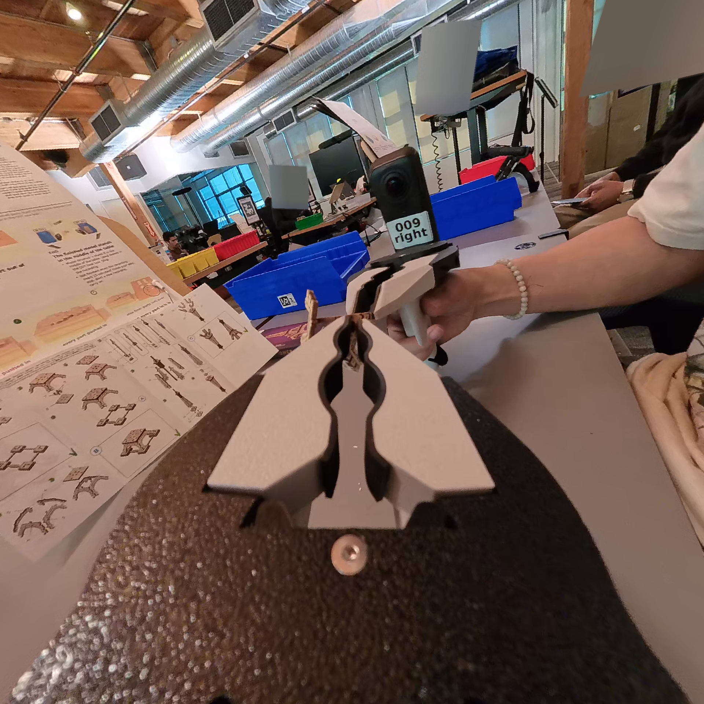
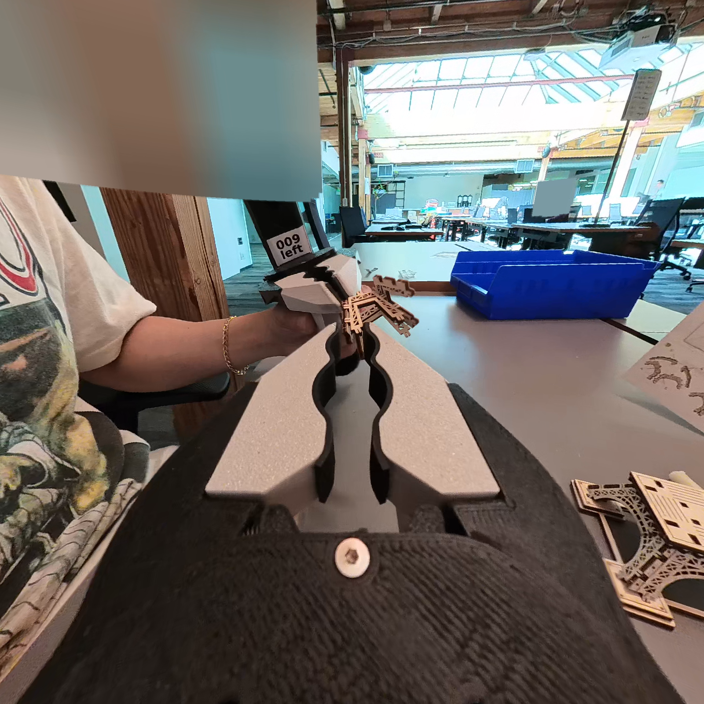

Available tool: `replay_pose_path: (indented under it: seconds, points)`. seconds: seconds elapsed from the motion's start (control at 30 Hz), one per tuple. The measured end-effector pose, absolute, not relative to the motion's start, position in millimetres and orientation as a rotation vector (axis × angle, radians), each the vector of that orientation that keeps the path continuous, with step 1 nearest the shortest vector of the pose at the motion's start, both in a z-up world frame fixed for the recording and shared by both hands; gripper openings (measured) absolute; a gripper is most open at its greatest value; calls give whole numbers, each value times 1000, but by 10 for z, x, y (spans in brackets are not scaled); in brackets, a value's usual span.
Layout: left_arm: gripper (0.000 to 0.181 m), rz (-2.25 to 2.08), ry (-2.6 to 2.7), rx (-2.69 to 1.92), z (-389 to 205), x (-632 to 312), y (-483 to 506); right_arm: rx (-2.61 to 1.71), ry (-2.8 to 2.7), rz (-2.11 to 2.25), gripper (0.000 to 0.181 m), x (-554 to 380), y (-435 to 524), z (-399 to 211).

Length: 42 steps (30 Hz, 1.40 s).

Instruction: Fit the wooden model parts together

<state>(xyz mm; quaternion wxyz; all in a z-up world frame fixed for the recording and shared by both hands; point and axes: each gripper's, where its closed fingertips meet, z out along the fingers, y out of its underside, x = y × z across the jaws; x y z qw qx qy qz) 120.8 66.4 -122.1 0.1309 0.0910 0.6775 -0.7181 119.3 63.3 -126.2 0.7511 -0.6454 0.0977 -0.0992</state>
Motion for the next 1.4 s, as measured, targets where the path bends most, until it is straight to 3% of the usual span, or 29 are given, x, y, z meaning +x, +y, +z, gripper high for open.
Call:
replay_pose_path:
  seconds: [0.93,1.03,1.4]
  points:
    - [0,-2033,2048,64,-1383,1405,612,-1525,206,-516,7,1401,584,-1427]
    - [0,-1986,2049,134,-1399,1361,584,-1563,194,-570,26,1415,626,-1485]
    - [0,-1785,2061,271,-1507,1339,552,-1600,182,-537,9,1380,654,-1517]
